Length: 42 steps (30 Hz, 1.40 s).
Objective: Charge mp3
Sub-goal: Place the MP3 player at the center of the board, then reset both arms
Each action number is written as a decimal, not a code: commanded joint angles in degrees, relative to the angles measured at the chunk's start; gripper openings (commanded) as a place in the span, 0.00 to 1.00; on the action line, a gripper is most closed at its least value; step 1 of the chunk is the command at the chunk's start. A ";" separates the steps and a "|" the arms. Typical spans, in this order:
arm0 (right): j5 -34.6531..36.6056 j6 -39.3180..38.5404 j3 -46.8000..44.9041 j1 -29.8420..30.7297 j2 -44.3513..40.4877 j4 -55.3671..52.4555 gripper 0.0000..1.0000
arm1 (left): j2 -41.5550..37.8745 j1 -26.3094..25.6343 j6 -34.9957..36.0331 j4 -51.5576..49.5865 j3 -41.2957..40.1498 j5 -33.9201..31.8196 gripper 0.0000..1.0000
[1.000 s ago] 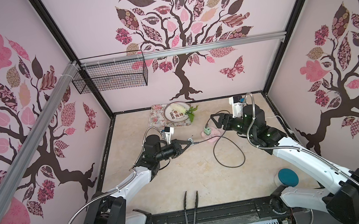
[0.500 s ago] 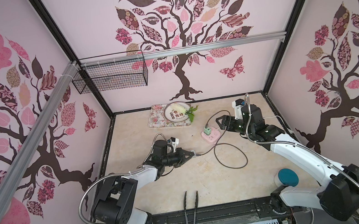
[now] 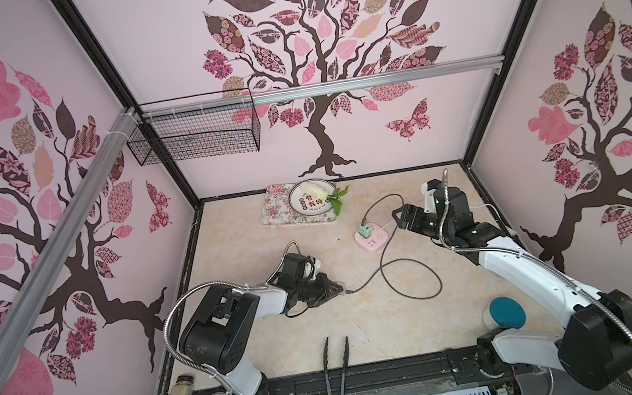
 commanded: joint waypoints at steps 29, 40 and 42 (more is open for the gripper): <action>5.52 -5.66 -1.21 -7.96 7.37 7.60 0.96 | -10.23 7.92 33.15 -45.27 26.71 -38.90 0.49; 15.04 -14.83 -2.56 -9.76 12.86 14.13 1.00 | -15.63 15.81 35.92 -29.39 19.89 -61.17 0.75; 18.04 -16.71 -3.77 -10.17 13.84 16.47 0.99 | -17.71 18.70 34.66 -25.26 15.94 -61.49 0.82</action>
